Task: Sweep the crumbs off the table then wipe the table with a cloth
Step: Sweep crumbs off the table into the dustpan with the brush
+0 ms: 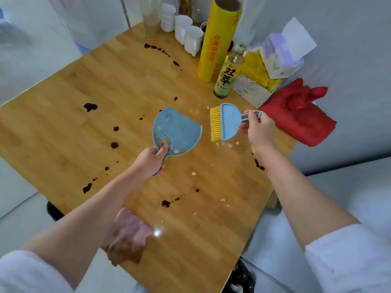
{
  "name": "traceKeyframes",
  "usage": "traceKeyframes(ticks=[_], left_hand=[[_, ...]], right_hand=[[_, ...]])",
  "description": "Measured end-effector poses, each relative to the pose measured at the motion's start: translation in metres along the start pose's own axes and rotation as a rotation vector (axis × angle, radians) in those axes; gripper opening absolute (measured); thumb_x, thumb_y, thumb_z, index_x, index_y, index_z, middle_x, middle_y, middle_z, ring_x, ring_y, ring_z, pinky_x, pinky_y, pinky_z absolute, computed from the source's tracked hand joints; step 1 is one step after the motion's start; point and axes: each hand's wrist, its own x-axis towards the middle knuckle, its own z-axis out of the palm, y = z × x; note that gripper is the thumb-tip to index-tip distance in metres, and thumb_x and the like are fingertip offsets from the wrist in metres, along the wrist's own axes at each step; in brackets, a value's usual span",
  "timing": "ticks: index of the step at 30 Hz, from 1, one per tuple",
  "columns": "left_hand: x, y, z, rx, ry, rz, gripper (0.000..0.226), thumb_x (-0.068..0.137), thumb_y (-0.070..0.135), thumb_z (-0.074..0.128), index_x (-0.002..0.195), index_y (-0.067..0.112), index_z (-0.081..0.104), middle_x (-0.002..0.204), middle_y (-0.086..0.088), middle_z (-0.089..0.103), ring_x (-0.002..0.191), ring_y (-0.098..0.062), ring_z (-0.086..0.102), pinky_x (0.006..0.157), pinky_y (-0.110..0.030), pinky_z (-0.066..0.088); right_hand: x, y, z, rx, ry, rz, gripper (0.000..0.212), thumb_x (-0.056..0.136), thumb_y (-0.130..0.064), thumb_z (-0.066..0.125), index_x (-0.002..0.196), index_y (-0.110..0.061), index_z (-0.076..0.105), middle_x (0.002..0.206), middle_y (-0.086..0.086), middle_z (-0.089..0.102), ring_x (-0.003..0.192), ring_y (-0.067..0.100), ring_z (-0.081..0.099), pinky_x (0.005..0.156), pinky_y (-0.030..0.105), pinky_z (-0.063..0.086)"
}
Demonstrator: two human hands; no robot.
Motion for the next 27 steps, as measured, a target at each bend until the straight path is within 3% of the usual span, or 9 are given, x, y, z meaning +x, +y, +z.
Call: traceKeyframes(ticks=[5, 11, 18, 20, 22, 24, 27], left_hand=[[0.054, 0.013, -0.045, -0.007, 0.032, 0.003, 0.059, 0.100, 0.059, 0.040, 0.072, 0.010, 0.057, 0.061, -0.001, 0.062, 0.044, -0.012, 0.057, 0.047, -0.025, 0.048], [0.080, 0.009, -0.052, -0.066, -0.024, -0.006, 0.055, 0.100, 0.058, 0.044, 0.075, 0.010, 0.057, 0.058, 0.000, 0.060, 0.041, -0.009, 0.055, 0.044, -0.024, 0.047], [0.081, 0.019, -0.020, -0.056, -0.109, 0.021, 0.058, 0.101, 0.055, 0.041, 0.072, 0.008, 0.056, 0.056, -0.003, 0.060, 0.041, -0.011, 0.054, 0.043, -0.025, 0.045], [0.079, 0.026, -0.007, -0.017, -0.138, 0.050, 0.061, 0.102, 0.057, 0.037, 0.072, 0.007, 0.057, 0.056, -0.004, 0.061, 0.043, -0.013, 0.054, 0.048, -0.027, 0.046], [0.077, 0.032, 0.004, -0.033, -0.166, 0.059, 0.062, 0.102, 0.057, 0.036, 0.072, 0.007, 0.058, 0.055, -0.004, 0.061, 0.047, -0.016, 0.056, 0.052, -0.031, 0.047], [0.074, 0.037, 0.013, -0.054, -0.190, 0.062, 0.061, 0.102, 0.057, 0.037, 0.072, 0.008, 0.058, 0.056, -0.006, 0.060, 0.050, -0.019, 0.056, 0.055, -0.034, 0.048], [0.075, 0.042, 0.019, -0.050, -0.181, 0.074, 0.063, 0.101, 0.059, 0.036, 0.071, 0.008, 0.058, 0.056, -0.006, 0.061, 0.050, -0.019, 0.056, 0.055, -0.034, 0.049]], right_hand=[[0.053, -0.011, 0.081, 0.182, 0.034, 0.161, 0.018, 0.104, -0.014, 0.047, 0.099, -0.007, 0.063, 0.082, 0.009, 0.070, 0.062, 0.014, 0.069, 0.064, 0.031, 0.061], [0.077, 0.006, 0.131, 0.153, 0.124, 0.277, 0.021, 0.104, -0.014, 0.045, 0.090, -0.013, 0.061, 0.074, 0.008, 0.072, 0.058, 0.015, 0.073, 0.069, 0.034, 0.064], [0.045, 0.055, 0.062, 0.109, 0.294, 0.386, 0.020, 0.103, -0.016, 0.045, 0.095, -0.010, 0.063, 0.061, 0.003, 0.073, 0.057, 0.017, 0.074, 0.062, 0.032, 0.062], [0.035, 0.061, 0.039, 0.145, 0.291, 0.393, 0.022, 0.104, -0.016, 0.046, 0.101, -0.005, 0.065, 0.068, 0.007, 0.074, 0.059, 0.018, 0.074, 0.057, 0.028, 0.059], [0.032, 0.057, 0.018, 0.235, 0.290, 0.360, 0.021, 0.103, -0.014, 0.048, 0.098, -0.004, 0.065, 0.075, 0.013, 0.074, 0.060, 0.017, 0.074, 0.056, 0.025, 0.058], [0.039, 0.049, -0.012, 0.265, 0.327, 0.284, 0.019, 0.102, -0.013, 0.049, 0.094, -0.007, 0.065, 0.069, 0.007, 0.073, 0.059, 0.015, 0.072, 0.057, 0.023, 0.057], [0.060, 0.038, -0.061, 0.083, 0.401, 0.136, 0.020, 0.102, -0.017, 0.045, 0.097, -0.011, 0.064, 0.069, 0.004, 0.070, 0.056, 0.013, 0.069, 0.061, 0.030, 0.059]])
